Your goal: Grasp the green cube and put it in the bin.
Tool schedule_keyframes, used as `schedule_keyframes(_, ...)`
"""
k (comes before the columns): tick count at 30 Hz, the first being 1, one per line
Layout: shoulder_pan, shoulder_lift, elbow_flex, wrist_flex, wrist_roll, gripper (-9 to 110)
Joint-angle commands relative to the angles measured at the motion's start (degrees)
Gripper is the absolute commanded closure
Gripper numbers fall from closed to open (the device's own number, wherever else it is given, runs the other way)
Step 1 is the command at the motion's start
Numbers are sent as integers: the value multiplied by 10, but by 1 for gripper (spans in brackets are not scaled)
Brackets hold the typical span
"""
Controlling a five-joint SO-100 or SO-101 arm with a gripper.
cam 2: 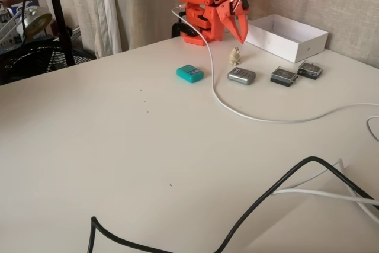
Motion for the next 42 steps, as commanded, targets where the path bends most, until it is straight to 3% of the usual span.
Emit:
schedule_keyframes(1, -2, 4, -2, -5, -4, 110)
schedule_keyframes(42, -29, 4, -2, -5, -18, 110)
